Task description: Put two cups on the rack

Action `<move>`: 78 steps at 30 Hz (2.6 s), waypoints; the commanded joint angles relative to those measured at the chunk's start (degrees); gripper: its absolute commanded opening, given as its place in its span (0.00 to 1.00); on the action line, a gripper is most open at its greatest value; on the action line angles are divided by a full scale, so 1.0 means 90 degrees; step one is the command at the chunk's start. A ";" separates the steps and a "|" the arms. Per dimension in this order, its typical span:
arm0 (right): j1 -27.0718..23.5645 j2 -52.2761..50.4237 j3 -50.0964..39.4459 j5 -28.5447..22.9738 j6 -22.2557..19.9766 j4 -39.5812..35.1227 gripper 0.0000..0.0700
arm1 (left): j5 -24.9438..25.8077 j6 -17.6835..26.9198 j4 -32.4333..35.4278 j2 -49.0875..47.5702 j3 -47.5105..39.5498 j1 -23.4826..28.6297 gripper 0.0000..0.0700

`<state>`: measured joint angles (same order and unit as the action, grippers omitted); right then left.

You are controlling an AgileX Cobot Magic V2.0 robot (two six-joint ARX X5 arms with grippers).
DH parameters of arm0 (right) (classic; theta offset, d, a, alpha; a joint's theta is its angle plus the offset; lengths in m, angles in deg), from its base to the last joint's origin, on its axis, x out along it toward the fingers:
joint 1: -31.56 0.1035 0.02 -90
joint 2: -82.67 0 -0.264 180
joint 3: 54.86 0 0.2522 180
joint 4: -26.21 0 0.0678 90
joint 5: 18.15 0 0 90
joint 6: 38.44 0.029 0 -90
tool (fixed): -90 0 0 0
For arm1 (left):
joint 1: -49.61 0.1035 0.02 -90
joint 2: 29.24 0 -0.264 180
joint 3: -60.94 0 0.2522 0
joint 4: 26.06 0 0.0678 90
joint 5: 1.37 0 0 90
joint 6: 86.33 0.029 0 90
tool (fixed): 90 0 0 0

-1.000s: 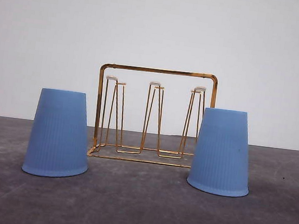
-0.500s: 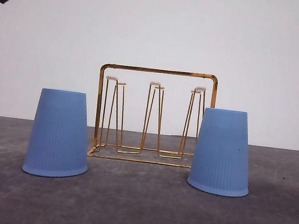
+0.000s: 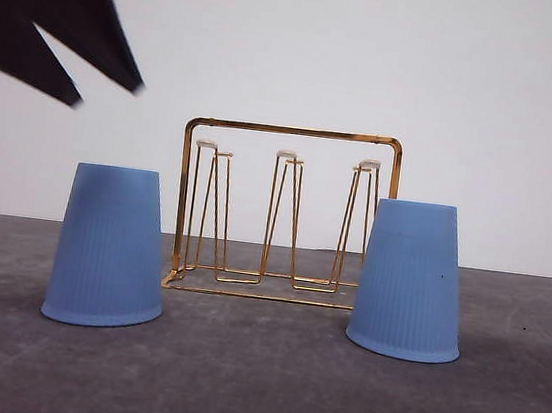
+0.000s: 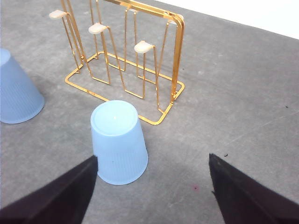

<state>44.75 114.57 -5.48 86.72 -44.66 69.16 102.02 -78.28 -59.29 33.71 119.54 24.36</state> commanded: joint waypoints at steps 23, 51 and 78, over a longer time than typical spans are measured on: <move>0.0063 0.0022 0.0049 0.0005 -0.0044 -0.0069 0.69 | -0.0007 -0.0356 0.0071 0.1768 0.0559 -0.0042 0.42; 0.0063 0.0022 0.0049 0.0005 -0.0019 -0.0067 0.69 | -0.0896 -0.1023 -0.0551 0.2174 0.3325 -0.0042 0.43; 0.0063 0.0022 0.0049 0.0006 -0.0014 -0.0046 0.69 | -0.0689 -0.1047 -0.1756 0.3855 0.3859 -0.0066 0.79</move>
<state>45.06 114.59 -5.48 86.72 -44.64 69.24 95.07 -87.32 -72.28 69.35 151.86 24.18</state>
